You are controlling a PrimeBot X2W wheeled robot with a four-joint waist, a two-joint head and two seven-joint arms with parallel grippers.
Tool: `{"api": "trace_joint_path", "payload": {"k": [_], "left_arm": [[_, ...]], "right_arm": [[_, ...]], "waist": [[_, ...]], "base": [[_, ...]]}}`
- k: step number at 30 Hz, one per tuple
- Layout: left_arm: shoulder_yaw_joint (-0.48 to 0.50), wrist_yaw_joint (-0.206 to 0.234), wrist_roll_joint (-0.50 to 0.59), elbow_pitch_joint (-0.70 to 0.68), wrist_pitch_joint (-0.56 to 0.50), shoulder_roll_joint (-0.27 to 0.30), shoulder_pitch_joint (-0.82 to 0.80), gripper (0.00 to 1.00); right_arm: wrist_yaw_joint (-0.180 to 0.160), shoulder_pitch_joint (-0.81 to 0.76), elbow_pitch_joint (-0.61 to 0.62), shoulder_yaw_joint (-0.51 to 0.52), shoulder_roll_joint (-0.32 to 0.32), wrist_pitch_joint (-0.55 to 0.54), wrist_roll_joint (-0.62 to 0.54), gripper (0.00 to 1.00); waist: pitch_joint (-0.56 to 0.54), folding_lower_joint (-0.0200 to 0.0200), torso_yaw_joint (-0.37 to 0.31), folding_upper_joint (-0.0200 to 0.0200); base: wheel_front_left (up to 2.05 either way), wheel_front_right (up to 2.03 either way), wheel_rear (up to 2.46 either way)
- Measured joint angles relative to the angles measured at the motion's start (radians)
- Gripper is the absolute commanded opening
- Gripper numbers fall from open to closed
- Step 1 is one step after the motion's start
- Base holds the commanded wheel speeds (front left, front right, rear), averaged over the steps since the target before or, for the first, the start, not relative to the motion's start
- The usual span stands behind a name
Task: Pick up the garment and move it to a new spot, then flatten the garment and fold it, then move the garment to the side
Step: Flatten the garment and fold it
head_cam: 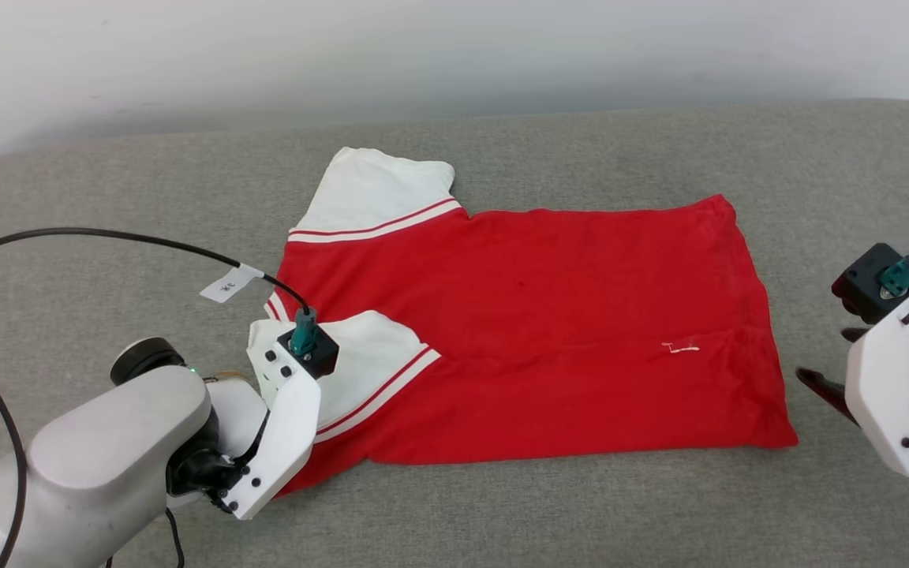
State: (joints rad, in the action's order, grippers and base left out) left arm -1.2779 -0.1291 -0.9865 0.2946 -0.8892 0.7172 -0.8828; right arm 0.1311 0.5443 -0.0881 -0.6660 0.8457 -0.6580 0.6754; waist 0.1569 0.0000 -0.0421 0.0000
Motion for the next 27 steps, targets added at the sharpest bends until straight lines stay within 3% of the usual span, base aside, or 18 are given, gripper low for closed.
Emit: {"api": "trace_joint_path", "payload": {"k": [5, 10, 19, 26, 27], "left_arm": [[-0.001, 0.0, 0.006, -0.039, 0.0, 0.007, -0.009, 0.0], [-0.003, 0.0, 0.012, -0.066, 0.005, 0.006, -0.026, 0.0], [-0.004, 0.0, 0.024, -0.089, 0.032, 0.007, -0.064, 0.0], [-0.004, 0.0, 0.024, -0.077, 0.06, 0.019, -0.07, 0.0], [-0.004, 0.0, 0.024, -0.075, 0.063, 0.02, -0.07, 0.0]], "right_arm": [[0.0, 0.073, 0.016, -0.091, 0.069, -0.191, 0.053, 1.0], [0.0, 0.095, -0.047, -0.131, 0.049, -0.282, 0.086, 1.0], [0.0, 0.086, -0.22, -0.153, -0.063, -0.239, 0.08, 1.0], [0.0, 0.085, -0.272, -0.171, -0.081, -0.181, 0.101, 1.0], [0.0, 0.086, -0.272, -0.177, -0.081, -0.172, 0.105, 0.62]], "waist": [[-0.005, 0.0, 0.021, 0.0], [0.013, 0.0, 0.036, 0.0], [0.084, 0.0, 0.064, 0.0], [0.121, 0.0, 0.075, 0.0], [0.119, -0.0001, 0.073, 0.0]], "base": [[0.0, 0.0, 0.0], [0.0, 0.0, 0.0], [0.0, 0.0, 0.0], [0.0, 0.0, 0.0], [0.0, 0.0, 0.0]]}}
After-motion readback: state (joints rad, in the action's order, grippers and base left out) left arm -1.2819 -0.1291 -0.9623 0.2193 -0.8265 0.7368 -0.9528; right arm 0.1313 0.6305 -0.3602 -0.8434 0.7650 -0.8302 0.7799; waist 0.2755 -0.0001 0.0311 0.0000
